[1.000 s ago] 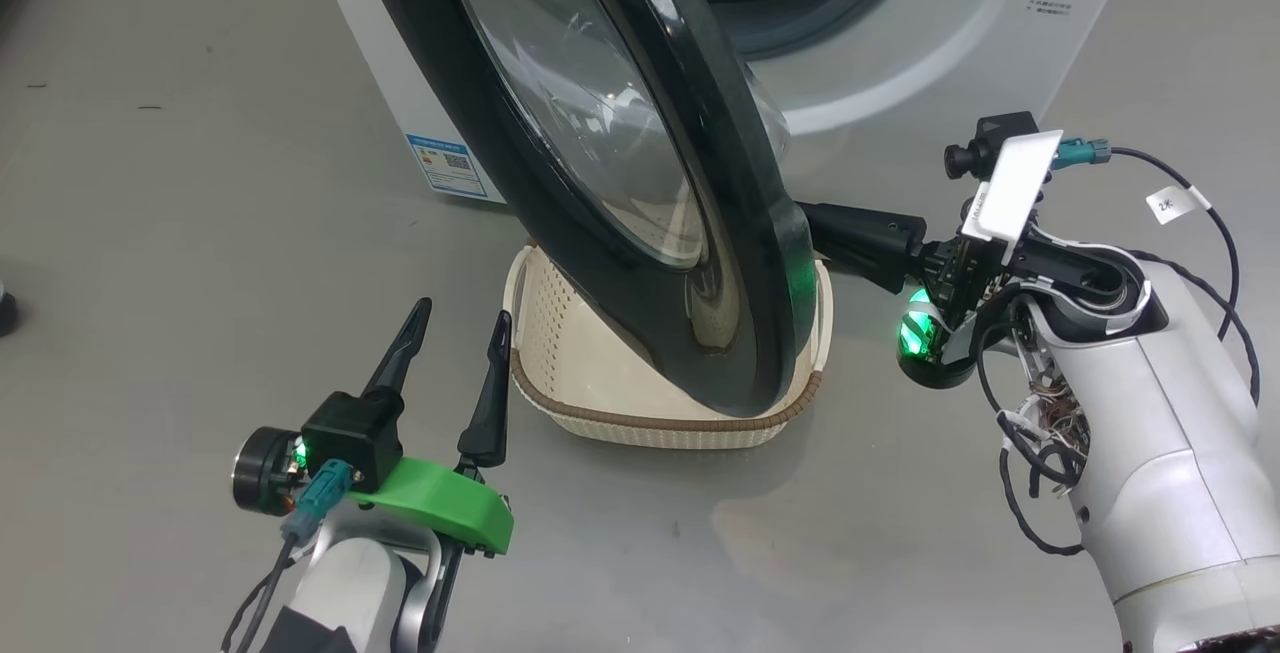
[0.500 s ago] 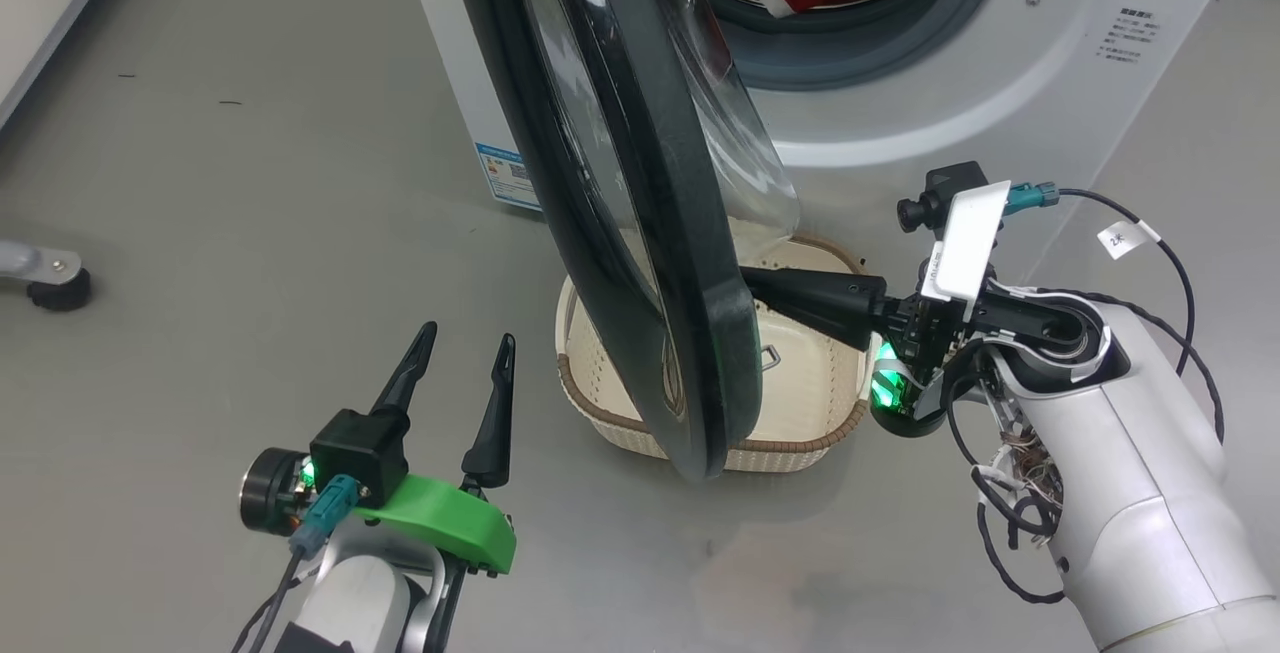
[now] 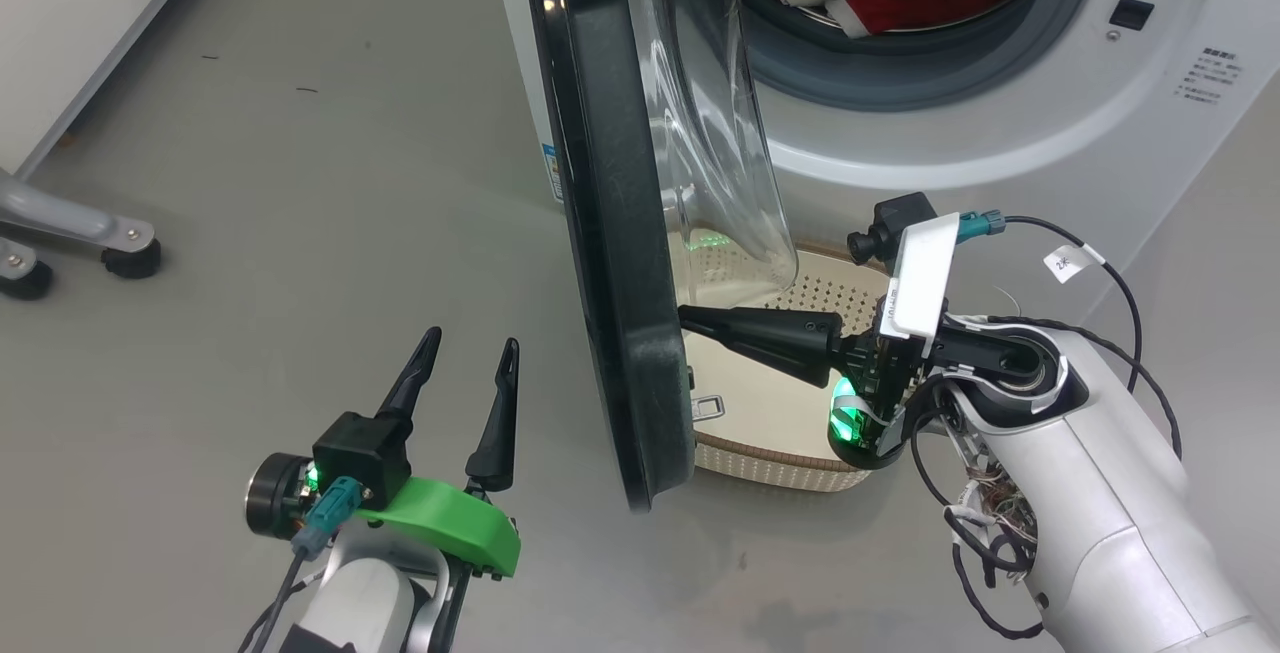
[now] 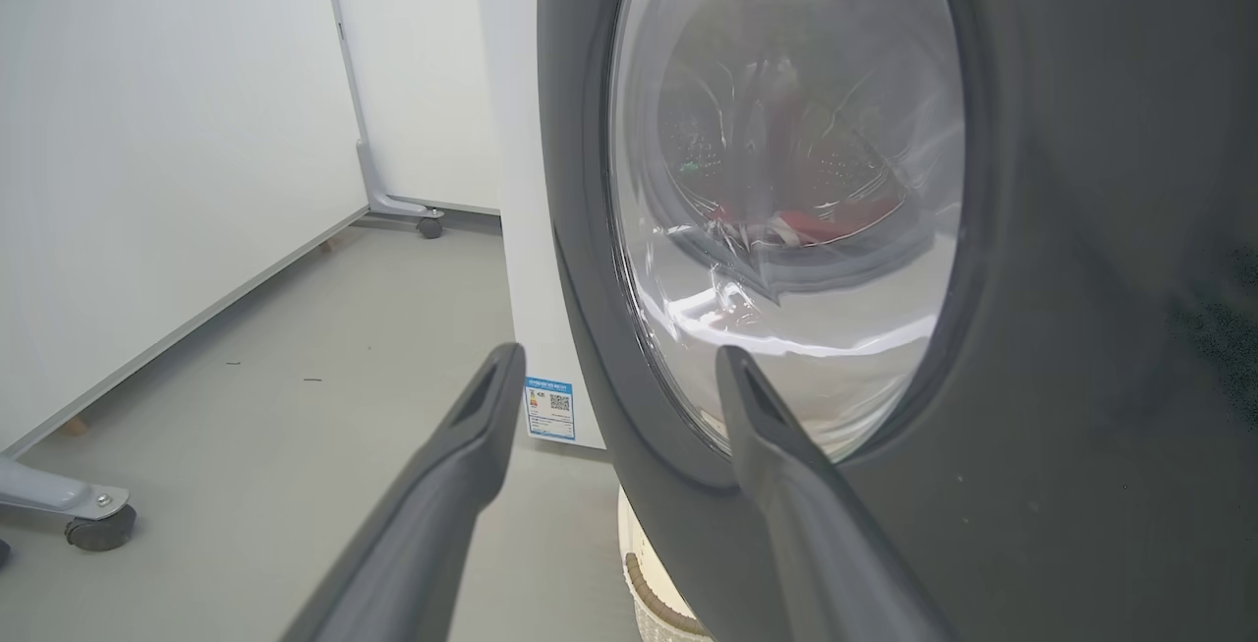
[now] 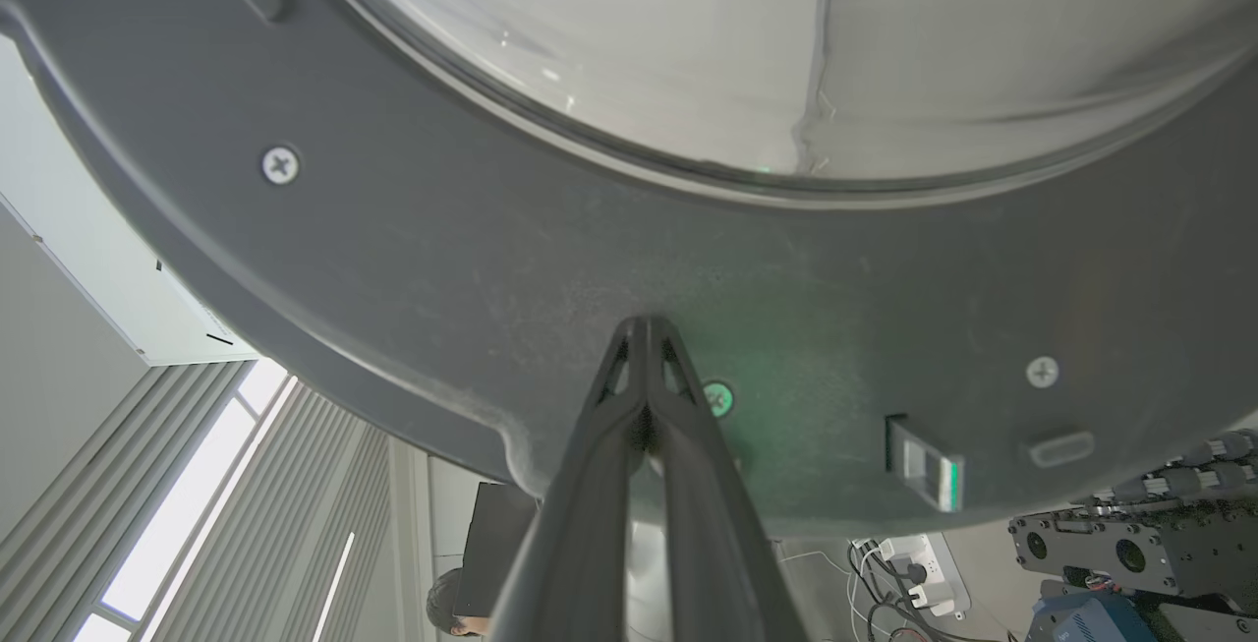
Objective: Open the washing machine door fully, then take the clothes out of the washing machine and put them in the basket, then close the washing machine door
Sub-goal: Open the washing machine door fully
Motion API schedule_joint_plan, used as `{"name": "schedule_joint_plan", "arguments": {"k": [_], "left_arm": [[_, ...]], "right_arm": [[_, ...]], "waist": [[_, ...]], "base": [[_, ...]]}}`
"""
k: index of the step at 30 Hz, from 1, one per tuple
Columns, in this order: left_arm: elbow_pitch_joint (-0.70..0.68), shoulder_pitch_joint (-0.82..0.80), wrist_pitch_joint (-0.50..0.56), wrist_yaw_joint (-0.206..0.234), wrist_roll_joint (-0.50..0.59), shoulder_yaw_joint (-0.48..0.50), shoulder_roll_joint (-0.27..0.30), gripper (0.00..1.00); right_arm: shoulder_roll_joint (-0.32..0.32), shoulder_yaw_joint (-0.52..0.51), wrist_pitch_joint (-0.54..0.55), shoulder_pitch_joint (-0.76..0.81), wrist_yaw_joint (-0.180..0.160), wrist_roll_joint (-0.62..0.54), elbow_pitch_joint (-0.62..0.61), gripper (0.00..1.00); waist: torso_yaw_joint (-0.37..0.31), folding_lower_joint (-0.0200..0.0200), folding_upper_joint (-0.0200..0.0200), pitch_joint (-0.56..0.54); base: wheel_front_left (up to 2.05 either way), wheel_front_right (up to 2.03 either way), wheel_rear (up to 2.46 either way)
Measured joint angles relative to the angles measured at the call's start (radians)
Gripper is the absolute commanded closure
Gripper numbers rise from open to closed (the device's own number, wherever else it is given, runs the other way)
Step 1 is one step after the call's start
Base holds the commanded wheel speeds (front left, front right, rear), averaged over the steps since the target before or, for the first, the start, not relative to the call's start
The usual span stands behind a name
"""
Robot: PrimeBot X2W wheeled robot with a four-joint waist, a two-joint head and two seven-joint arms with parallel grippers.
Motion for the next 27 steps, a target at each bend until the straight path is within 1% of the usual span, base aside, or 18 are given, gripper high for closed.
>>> {"name": "schedule_joint_plan", "arguments": {"k": [6,10,15,21,27], "left_arm": [[0.001,0.001,0.000,0.002,0.000,0.002,0.000,0.00],[0.001,0.003,0.000,0.004,0.000,0.006,0.000,0.00],[0.001,0.004,0.000,0.009,0.000,0.009,0.000,0.00],[0.001,0.017,0.000,0.010,0.000,0.016,0.000,0.00],[0.001,0.020,0.000,0.010,0.000,0.025,0.000,0.00]], "right_arm": [[0.000,0.037,-0.026,0.011,0.000,0.011,-0.009,1.00],[0.003,0.055,-0.041,0.012,0.000,0.015,-0.011,1.00],[0.004,0.051,-0.075,0.019,0.000,0.027,-0.018,1.00],[0.006,0.005,-0.126,0.051,0.000,0.069,-0.038,1.00],[0.007,-0.079,-0.196,0.091,0.000,0.085,-0.073,1.00]], "waist": [[0.027,0.0000,0.0000,-0.008],[0.031,0.0000,0.0000,-0.011],[0.029,0.0000,0.0000,-0.012],[0.020,0.0000,0.0000,-0.014],[0.006,0.0000,0.0000,-0.014]], "base": [[0.00,0.00,0.00],[0.00,0.00,0.00],[0.00,0.00,0.00],[0.00,0.00,0.00],[0.00,0.00,0.00]]}}
